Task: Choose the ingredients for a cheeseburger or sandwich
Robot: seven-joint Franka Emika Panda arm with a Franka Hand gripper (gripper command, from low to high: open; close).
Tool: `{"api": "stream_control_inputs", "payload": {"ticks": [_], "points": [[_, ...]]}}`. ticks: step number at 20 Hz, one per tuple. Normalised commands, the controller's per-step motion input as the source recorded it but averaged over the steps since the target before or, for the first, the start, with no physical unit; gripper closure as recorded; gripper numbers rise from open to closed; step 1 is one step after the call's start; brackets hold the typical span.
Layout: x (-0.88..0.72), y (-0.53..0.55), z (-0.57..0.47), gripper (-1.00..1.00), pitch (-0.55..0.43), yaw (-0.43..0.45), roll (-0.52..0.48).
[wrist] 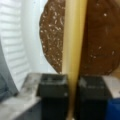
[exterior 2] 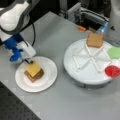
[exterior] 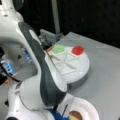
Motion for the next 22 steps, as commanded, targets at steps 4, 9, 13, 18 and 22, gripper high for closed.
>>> {"api": "stream_control_inputs", "payload": {"ticks": [4, 9, 13, 18, 22], "points": [[-0.19, 0.26, -0.03, 1.0, -0.082, -0.006, -0.318], [-0.19, 0.27, -0.03, -1.0, -0.086, -0.021, -0.32], [-0.2, 0.28, -0.01, -1.0, -0.094, -0.025, -0.332], [-0.23, 0.24, 0.01, -1.0, -0.09, -0.008, -0.326], [-0.26, 0.23, 0.01, -1.0, -0.084, -0.004, -0.32]]}}
